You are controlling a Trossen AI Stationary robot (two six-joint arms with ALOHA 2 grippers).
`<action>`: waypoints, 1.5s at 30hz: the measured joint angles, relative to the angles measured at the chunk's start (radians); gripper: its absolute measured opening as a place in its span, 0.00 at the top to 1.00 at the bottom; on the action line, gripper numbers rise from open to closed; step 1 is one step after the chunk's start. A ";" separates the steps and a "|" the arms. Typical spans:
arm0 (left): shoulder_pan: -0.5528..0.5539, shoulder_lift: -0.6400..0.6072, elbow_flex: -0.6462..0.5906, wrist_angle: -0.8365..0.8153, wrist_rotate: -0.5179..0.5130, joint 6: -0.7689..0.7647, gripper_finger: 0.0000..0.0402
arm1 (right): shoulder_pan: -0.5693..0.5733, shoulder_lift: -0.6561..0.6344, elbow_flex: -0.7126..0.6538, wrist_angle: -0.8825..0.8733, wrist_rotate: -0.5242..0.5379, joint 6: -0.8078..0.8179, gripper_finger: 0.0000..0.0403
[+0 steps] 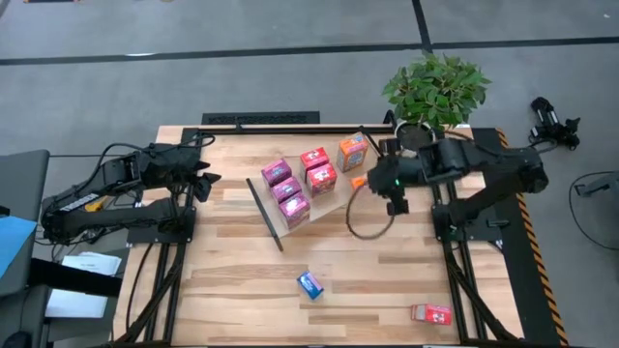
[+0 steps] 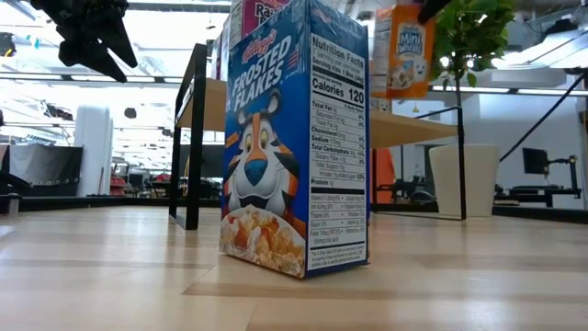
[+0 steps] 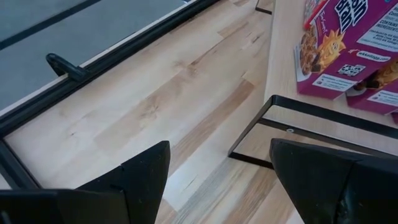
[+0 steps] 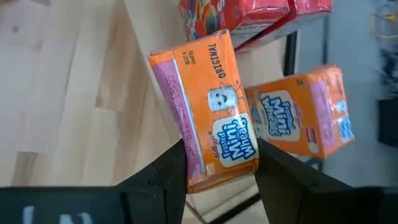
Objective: Stack cereal on shelf
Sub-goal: Put the orange cereal box aligned with the other orange cereal box on the shelf
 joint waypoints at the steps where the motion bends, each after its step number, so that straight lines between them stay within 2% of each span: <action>1: 0.000 0.000 0.000 0.000 -0.002 0.006 0.33 | -0.028 0.000 0.000 0.009 -0.030 -0.023 0.54; 7: 0.000 0.000 0.000 0.000 -0.035 0.012 0.33 | -0.157 0.019 -0.001 0.020 -0.093 -0.143 0.52; 13: 0.000 0.000 0.000 0.002 -0.038 0.005 0.33 | -0.250 0.017 0.000 0.061 -0.206 -0.225 0.52; 20: 0.000 0.000 0.000 0.004 -0.053 -0.006 0.33 | -0.326 0.023 0.000 0.054 -0.287 -0.257 0.54; 26: 0.000 0.000 0.000 0.007 -0.059 -0.006 0.33 | -0.376 0.036 -0.001 0.048 -0.346 -0.258 0.51; 38: 0.000 0.000 0.000 0.008 -0.060 -0.006 0.33 | -0.391 0.044 0.000 0.044 -0.356 -0.261 0.53; 45: 0.000 0.000 0.000 0.007 -0.059 -0.008 0.33 | -0.411 0.072 -0.001 0.056 -0.366 -0.258 0.49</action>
